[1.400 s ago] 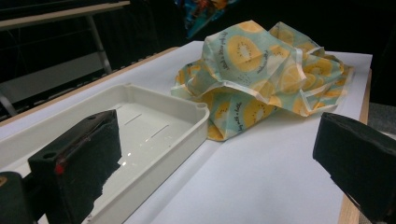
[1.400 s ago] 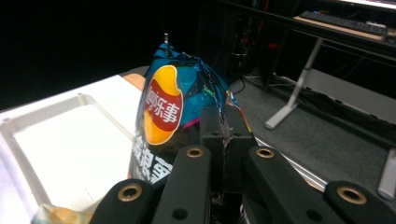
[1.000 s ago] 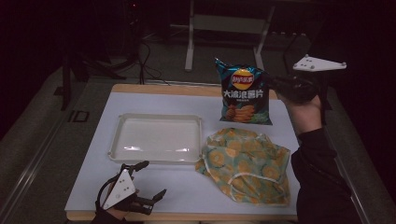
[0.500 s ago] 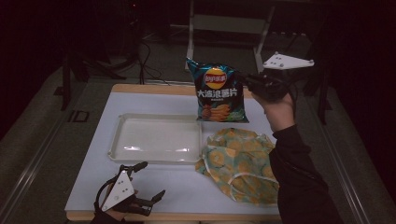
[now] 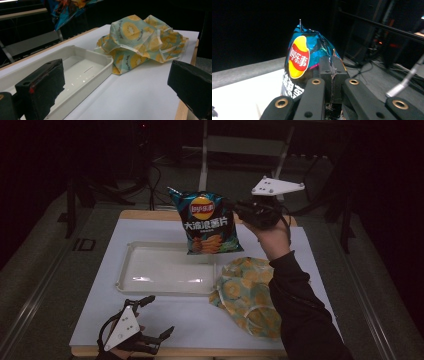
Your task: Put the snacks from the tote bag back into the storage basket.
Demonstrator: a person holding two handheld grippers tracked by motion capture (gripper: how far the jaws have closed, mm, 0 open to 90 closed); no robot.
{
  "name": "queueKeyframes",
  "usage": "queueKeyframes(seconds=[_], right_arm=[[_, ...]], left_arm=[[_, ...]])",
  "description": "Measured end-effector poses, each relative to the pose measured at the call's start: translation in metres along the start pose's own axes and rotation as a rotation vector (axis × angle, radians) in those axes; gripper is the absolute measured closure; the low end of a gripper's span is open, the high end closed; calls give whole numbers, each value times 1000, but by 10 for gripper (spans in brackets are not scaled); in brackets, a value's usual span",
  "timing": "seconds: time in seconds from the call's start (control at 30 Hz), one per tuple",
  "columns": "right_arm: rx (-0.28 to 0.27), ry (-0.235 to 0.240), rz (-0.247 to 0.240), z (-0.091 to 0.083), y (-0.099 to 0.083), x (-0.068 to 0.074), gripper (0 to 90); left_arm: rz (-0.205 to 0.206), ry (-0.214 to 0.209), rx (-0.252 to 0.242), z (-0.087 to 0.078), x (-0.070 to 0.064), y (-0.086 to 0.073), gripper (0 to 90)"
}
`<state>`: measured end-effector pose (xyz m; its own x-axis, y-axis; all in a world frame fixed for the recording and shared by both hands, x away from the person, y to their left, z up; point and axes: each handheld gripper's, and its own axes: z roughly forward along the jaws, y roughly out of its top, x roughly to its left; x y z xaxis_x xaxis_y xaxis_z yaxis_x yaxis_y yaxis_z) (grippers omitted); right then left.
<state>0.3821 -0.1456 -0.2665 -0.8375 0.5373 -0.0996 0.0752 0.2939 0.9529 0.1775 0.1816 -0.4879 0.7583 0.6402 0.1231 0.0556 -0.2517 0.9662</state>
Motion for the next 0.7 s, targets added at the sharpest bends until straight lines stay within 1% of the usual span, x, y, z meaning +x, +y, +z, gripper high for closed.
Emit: queueKeyframes(seconds=[0.07,0.17,0.2,0.23,0.3,0.33,0.4,0.43,0.47,0.5,0.57,0.6,0.63,0.7], right_arm=[[-10,32,-11,10,2,7,900],[-20,62,-23,20,3,15,900],[-20,62,-23,20,3,15,900],[-25,83,-17,26,3,19,900],[-26,86,-18,29,3,21,900],[-31,107,-14,35,3,25,900],[-33,113,-15,37,3,26,900],[-48,138,-11,41,2,30,900],[-48,138,-11,41,2,30,900],[-55,158,-11,45,1,33,900],[-66,165,4,48,-1,36,900],[-66,165,4,48,-1,36,900],[-76,181,15,53,-3,40,900],[-74,184,12,56,-4,43,900]], left_arm=[[-3,2,-2,-1,0,0,15],[-4,2,0,-3,0,-1,15],[-4,2,0,-3,0,-1,15],[-6,4,0,-4,0,-2,15],[-7,4,-1,-5,0,-2,15],[-7,4,-1,-5,0,-2,15],[-7,3,-1,-5,0,-2,15],[-5,2,1,-6,1,-2,15],[-5,2,1,-6,1,-2,15],[-6,5,1,-6,1,-3,15],[-6,7,1,-6,1,-3,15],[-6,7,1,-6,1,-3,15],[-6,6,2,-6,1,-3,15],[-2,5,2,-6,0,-3,15]])
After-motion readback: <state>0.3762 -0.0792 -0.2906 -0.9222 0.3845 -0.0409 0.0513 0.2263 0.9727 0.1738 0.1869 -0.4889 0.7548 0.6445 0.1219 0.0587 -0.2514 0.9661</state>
